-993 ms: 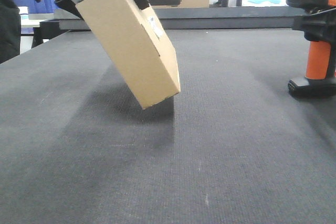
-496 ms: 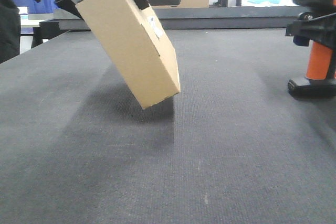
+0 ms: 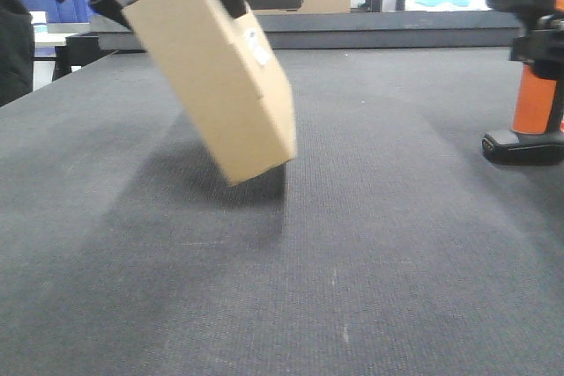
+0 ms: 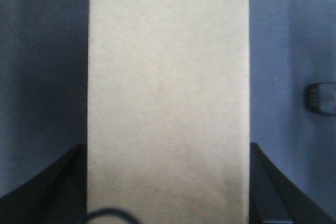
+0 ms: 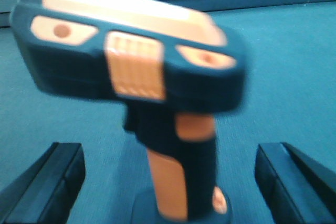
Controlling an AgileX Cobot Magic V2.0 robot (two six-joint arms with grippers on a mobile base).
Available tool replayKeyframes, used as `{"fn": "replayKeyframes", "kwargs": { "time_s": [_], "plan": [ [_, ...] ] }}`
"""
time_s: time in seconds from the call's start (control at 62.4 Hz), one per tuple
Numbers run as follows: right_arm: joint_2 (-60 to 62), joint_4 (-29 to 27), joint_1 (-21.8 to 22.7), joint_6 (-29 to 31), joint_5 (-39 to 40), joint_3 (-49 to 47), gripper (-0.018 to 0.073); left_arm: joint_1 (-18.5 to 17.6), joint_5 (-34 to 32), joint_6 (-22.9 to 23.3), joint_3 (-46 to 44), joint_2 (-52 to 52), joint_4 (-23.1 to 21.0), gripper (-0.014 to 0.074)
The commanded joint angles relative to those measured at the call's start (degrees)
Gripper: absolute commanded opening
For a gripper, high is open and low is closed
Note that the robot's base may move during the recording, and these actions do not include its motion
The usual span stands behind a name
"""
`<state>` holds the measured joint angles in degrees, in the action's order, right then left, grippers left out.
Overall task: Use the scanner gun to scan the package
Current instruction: 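Lower the box onto the table and open the left gripper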
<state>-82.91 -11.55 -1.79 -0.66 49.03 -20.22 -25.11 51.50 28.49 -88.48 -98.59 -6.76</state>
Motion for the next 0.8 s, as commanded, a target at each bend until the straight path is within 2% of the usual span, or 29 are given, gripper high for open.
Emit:
{"fn": "replayKeyframes", "kwargs": {
  "time_s": [0.0,0.176,0.256,0.32,0.416,0.48,0.56,0.705,0.737,0.785],
  "plan": [
    [4.42,0.61,0.03,0.10,0.88,3.50,0.0565,-0.20,2.25,0.21,-0.49,2.19,5.33,-0.0111],
    [12.71,0.61,0.03,0.10,-1.73,9.18,0.0559,-0.20,12.16,0.21,-0.49,5.25,23.18,-0.0111],
    [16.68,0.61,0.03,0.10,-3.02,11.54,0.0559,0.08,14.70,-2.51,-0.49,6.10,27.77,-0.0111],
    [19.57,0.61,0.03,0.10,-4.85,12.69,0.0555,1.30,14.89,-5.00,-0.49,6.48,26.44,-0.0109],
    [23.97,0.61,0.03,0.10,-9.22,13.51,0.0494,4.41,14.44,-10.14,0.09,6.48,20.56,-0.0109],
    [27.31,0.61,0.03,0.10,-12.93,13.51,0.0382,7.29,14.07,-12.09,0.82,6.48,17.88,-0.0109],
    [30.25,0.61,0.03,0.10,-15.17,13.51,0.0239,10.00,13.96,-13.66,1.08,6.72,17.36,-0.0109],
    [34.28,0.61,0.03,0.10,-18.40,13.51,-0.0104,12.93,12.84,-16.64,1.08,6.80,17.25,-0.0109],
    [34.84,0.61,0.03,0.10,-18.70,13.51,-0.0158,13.10,12.84,-16.69,1.08,6.80,17.25,-0.0109],
    [35.55,0.61,0.03,0.10,-18.82,13.51,-0.0168,13.42,12.30,-16.69,1.33,6.80,17.25,-0.0109]
  ]
}}
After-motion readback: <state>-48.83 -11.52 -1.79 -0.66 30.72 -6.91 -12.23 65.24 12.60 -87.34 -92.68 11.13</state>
